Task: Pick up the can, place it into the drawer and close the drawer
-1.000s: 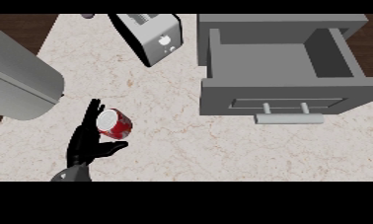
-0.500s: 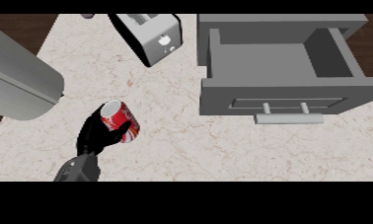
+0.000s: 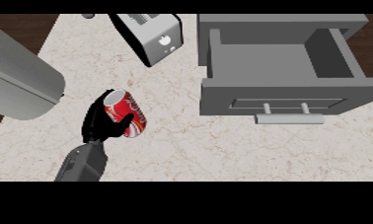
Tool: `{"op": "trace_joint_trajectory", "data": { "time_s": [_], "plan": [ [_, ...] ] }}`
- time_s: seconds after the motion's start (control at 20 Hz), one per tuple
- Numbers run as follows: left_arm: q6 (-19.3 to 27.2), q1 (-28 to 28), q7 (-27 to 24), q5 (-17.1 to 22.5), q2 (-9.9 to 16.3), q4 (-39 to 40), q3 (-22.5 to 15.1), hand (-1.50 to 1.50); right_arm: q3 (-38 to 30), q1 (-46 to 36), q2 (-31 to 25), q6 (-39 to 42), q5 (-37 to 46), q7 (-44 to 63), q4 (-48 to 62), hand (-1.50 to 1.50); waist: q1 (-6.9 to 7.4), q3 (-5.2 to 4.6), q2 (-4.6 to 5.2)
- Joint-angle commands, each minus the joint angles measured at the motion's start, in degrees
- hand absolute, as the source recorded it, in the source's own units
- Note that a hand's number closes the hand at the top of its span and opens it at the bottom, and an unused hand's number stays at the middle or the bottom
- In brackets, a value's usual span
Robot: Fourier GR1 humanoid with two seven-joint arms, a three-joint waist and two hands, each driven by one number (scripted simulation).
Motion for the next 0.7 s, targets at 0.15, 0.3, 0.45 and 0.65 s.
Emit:
{"op": "trace_joint_trajectory", "data": {
  "time_s": [0.15,0.3,0.45,0.65],
  "plan": [
    [6.2,1.1,3.9,2.1,-1.8,-10.5,-2.0,1.50,4.9,1.7,1.4,-3.3,4.1,-2.2,-2.2,-1.50,0.15,0.01,-0.02],
    [10.0,1.5,9.2,2.2,-1.9,-17.5,-5.3,1.50,3.5,4.2,1.4,-3.5,0.0,1.0,-6.2,-1.50,0.11,0.01,-0.13],
    [12.6,-4.3,7.4,2.8,-1.9,-16.1,-7.0,1.50,3.2,3.4,1.4,-0.7,1.2,-3.5,-0.3,-1.50,-0.26,0.02,-0.04],
    [18.5,-0.4,13.5,1.2,-1.9,-28.5,-13.3,1.50,2.9,4.9,1.4,-1.8,-0.1,-2.0,-3.6,-1.50,-0.03,0.03,-0.18]
  ]
}}
